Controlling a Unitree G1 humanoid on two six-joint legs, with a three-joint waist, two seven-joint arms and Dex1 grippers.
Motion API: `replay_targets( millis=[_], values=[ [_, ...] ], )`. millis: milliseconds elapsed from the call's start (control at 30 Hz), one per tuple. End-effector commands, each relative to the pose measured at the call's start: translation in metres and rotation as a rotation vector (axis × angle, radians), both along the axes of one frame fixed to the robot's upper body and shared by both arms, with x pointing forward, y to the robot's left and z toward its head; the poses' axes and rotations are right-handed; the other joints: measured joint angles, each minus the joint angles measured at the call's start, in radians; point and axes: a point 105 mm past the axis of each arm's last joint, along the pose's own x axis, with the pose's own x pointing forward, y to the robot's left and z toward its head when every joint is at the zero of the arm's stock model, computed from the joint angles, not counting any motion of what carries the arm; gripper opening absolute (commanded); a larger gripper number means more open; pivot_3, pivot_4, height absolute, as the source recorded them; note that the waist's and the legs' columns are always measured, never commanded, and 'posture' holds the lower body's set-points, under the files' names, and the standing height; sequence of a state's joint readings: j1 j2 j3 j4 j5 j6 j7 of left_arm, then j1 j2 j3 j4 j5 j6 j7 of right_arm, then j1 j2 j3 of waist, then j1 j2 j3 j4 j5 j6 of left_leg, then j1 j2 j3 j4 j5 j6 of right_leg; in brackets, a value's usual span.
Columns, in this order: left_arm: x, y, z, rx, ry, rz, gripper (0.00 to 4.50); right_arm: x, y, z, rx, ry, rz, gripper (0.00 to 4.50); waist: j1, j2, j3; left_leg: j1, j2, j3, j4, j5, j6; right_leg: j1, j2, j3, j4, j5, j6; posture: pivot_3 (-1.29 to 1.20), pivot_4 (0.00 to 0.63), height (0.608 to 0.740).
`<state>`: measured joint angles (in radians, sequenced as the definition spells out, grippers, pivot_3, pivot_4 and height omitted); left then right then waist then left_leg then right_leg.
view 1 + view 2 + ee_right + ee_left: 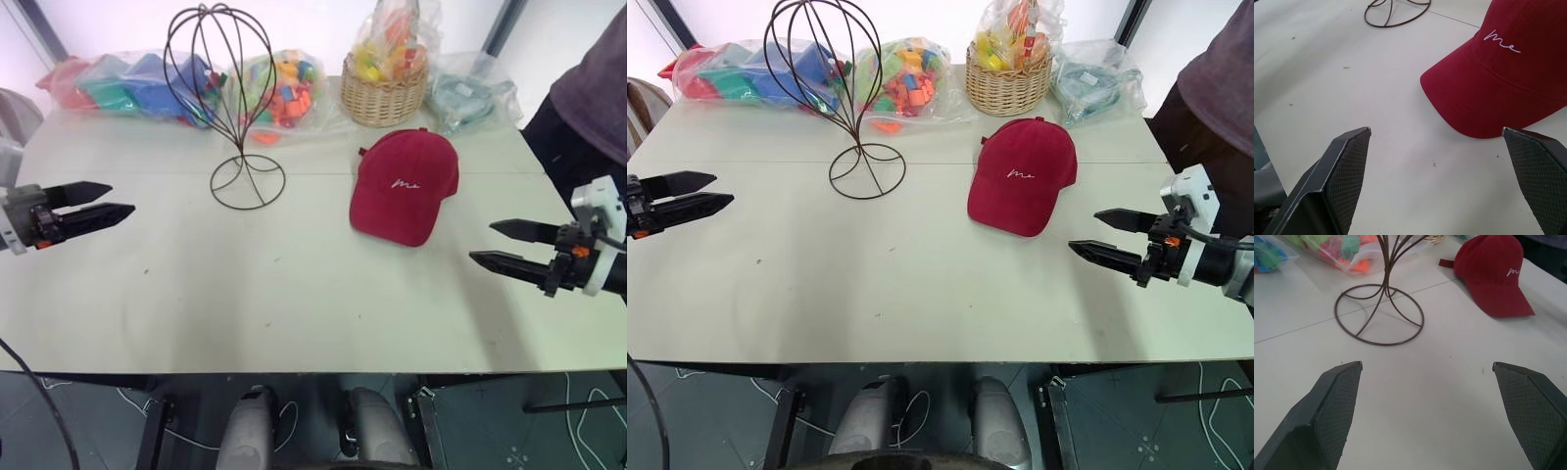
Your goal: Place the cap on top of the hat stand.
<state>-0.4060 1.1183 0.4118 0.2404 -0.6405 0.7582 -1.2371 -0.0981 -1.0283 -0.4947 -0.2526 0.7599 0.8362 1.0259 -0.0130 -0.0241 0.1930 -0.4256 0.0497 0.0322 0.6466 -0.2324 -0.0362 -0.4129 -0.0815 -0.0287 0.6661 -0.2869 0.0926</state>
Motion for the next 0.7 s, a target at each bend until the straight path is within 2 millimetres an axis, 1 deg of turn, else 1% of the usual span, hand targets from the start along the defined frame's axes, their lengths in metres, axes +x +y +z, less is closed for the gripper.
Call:
replay_targets(
  millis=[33, 133, 700],
  values=[
    [-0.003, 0.002, 0.015, 0.021, -0.051, 0.009, 4.5, 0.0, 0.003, 0.007, 0.004, -0.044, 0.017, 4.41, 0.0, 0.0, 0.0, 0.0, 0.0, 0.0, 0.0, 0.0, 0.0, 0.0, 0.0, 0.0, 0.0, 0.0, 0.0, 0.0, 0.15, 0.74],
    [-0.004, 0.002, 0.018, 0.009, -0.063, 0.011, 4.5, 0.001, 0.003, 0.008, 0.005, -0.046, 0.019, 4.41, 0.0, 0.0, 0.0, 0.0, 0.0, 0.0, 0.0, 0.0, 0.0, 0.0, 0.0, 0.0, 0.0, 0.0, 0.0, 0.0, 0.15, 0.74],
    [-0.006, 0.003, 0.019, 0.018, -0.08, 0.02, 4.5, 0.011, 0.002, 0.009, 0.005, -0.055, 0.032, 4.41, -0.001, 0.0, 0.0, 0.0, 0.0, 0.0, 0.0, 0.0, 0.0, 0.0, 0.0, 0.0, 0.0, 0.0, 0.0, 0.0, 0.15, 0.74]
  ],
)
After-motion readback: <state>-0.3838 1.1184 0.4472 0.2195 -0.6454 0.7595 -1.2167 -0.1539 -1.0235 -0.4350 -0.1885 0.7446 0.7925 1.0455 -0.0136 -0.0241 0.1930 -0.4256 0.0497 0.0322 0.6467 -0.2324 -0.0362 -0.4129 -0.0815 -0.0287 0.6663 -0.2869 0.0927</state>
